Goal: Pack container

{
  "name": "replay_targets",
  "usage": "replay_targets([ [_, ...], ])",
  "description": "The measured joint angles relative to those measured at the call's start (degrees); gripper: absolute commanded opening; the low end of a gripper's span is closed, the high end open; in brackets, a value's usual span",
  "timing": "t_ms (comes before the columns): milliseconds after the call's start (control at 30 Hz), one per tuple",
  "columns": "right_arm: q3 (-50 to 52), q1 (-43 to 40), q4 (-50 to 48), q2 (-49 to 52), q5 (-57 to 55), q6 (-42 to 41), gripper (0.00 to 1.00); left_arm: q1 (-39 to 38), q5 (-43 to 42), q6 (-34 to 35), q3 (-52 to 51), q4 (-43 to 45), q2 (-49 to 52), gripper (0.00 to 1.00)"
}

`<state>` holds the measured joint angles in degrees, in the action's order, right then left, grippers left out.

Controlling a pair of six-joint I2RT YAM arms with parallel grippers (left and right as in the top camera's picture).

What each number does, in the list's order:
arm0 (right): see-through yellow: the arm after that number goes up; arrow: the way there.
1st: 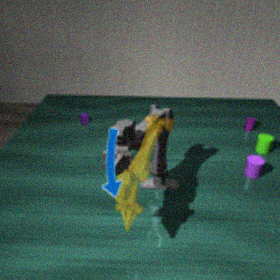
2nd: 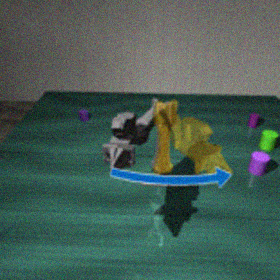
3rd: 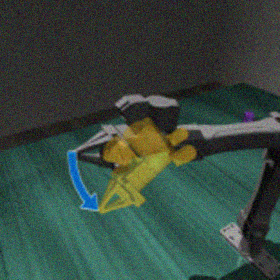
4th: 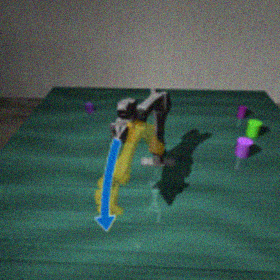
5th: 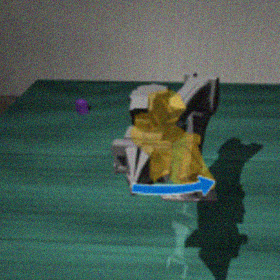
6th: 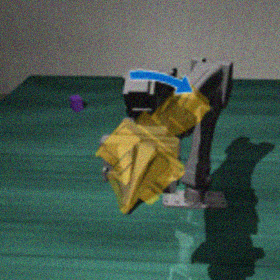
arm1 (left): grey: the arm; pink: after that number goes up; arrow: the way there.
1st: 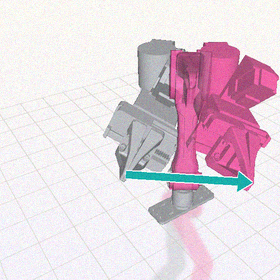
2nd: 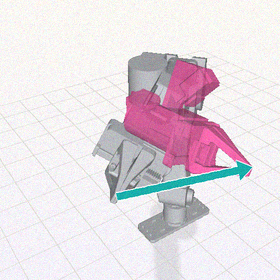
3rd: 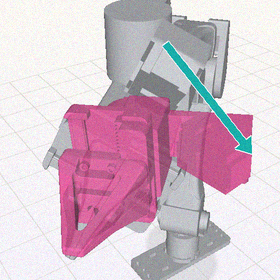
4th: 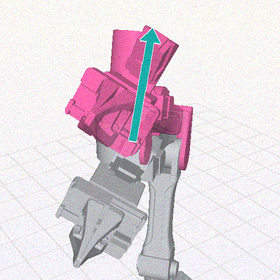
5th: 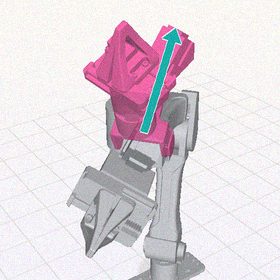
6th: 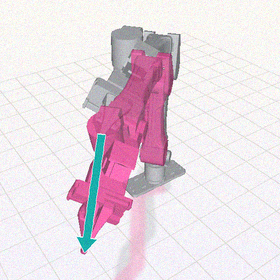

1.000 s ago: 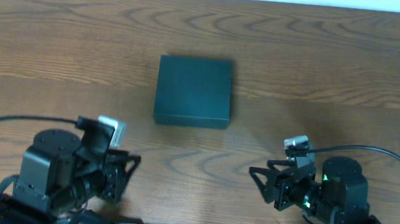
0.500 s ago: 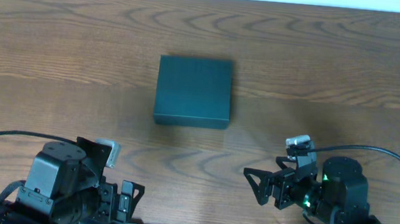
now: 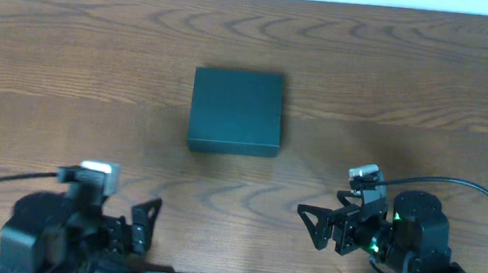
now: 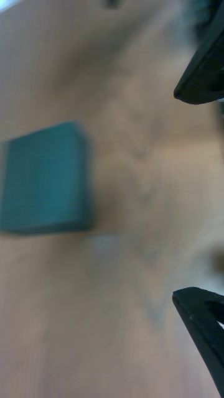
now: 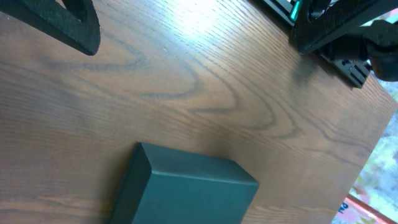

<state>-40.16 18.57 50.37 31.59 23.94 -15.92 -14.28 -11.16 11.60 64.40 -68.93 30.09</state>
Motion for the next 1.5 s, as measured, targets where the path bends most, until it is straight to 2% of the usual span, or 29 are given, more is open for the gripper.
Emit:
replay_targets([
  [133, 0.00, -0.02, -0.04, 0.00, -0.02, 0.02, 0.99, 5.77, 5.05, -2.08, -6.75, 5.44, -8.15, 0.95],
  [367, 0.00, -0.02, -0.02, 0.00, -0.02, 0.00, 0.99, 12.59, 8.87, -7.76, -26.82, 17.16, -18.99, 0.95],
  [700, 0.00, -0.02, -0.04, 0.00, -0.02, 0.00, 0.99, 14.58, 9.49, -9.11, -46.51, 29.33, -26.45, 0.95],
  [1133, 0.00, -0.02, -0.04, 0.00, -0.02, 0.02, 0.99, 14.60, 9.68, -9.35, -54.86, 31.89, -29.42, 0.95],
  [1500, 0.00, -0.02, -0.02, 0.00, -0.02, 0.00, 1.00, 14.60, 9.68, -9.97, -55.10, 32.11, -29.44, 0.95],
])
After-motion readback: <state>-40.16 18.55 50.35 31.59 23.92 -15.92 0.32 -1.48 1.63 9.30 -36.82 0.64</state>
